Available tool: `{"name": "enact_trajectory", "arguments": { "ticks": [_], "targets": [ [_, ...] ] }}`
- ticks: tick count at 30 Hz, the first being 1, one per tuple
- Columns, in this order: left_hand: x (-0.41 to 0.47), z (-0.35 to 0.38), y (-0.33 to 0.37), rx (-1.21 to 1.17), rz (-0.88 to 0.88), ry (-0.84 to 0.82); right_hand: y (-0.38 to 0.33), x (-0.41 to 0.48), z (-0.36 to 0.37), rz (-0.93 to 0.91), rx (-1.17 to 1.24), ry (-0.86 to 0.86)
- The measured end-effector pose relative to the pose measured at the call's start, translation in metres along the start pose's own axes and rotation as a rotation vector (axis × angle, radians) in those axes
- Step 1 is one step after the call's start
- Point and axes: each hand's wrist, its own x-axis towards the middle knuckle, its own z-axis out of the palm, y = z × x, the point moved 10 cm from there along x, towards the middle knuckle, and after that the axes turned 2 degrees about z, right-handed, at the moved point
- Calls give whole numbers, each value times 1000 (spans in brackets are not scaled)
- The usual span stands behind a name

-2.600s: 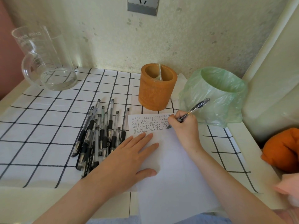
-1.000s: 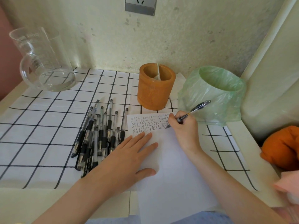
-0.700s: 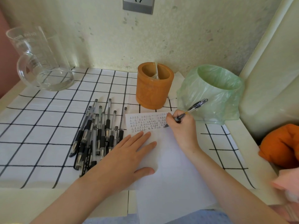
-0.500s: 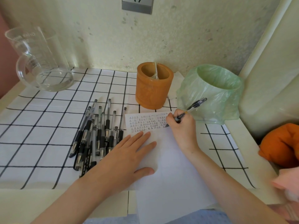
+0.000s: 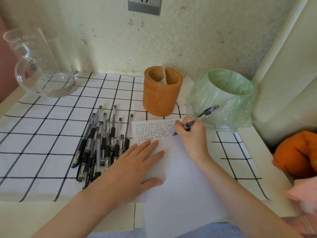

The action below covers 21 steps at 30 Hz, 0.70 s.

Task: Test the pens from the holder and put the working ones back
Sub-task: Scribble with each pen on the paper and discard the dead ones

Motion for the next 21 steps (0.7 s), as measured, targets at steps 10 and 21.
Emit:
{"name": "enact_trajectory", "arguments": {
  "ticks": [10,21],
  "targets": [
    [0,1,0,-1,9,10,0,-2,-2,8,5,21],
    [1,-1,1,-35,11,25,-21,-1,-6,263,422,-150]
  ]
}}
